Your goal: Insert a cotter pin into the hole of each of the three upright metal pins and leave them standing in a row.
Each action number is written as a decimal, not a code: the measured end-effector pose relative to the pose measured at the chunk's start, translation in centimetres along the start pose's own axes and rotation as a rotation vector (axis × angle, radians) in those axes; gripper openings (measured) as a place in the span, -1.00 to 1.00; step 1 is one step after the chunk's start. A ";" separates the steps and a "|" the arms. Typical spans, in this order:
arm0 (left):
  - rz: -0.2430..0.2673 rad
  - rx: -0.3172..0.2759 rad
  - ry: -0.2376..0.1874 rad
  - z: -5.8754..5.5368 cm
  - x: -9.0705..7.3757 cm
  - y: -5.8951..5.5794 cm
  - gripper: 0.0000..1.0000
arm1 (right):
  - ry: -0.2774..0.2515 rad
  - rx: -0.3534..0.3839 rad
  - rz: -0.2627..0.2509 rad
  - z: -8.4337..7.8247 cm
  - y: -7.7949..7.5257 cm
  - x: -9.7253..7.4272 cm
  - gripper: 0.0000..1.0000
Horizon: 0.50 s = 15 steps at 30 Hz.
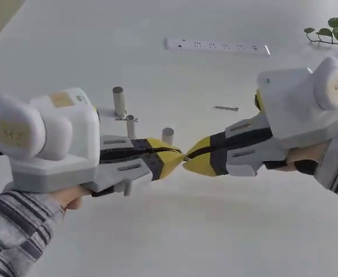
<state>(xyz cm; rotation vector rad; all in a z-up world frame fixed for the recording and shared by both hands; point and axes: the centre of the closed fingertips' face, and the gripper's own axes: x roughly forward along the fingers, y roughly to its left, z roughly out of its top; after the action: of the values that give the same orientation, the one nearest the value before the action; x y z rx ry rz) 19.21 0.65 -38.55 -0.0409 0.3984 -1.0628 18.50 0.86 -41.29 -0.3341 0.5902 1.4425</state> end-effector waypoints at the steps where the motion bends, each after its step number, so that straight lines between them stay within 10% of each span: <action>1: -0.001 -0.002 0.000 0.0 0.0 0.0 -1.00 | 0.004 -0.007 -0.001 0.0 0.0 0.0 -0.99; 15: 0.021 -0.023 0.008 -0.7 -0.4 0.5 -1.00 | 0.089 -0.215 -0.045 0.5 -0.4 0.0 -1.00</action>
<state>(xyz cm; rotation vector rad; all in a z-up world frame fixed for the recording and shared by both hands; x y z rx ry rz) 19.20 1.37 -39.14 -0.0532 0.4171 -1.0383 18.96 1.09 -40.89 -0.5806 0.4968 1.4563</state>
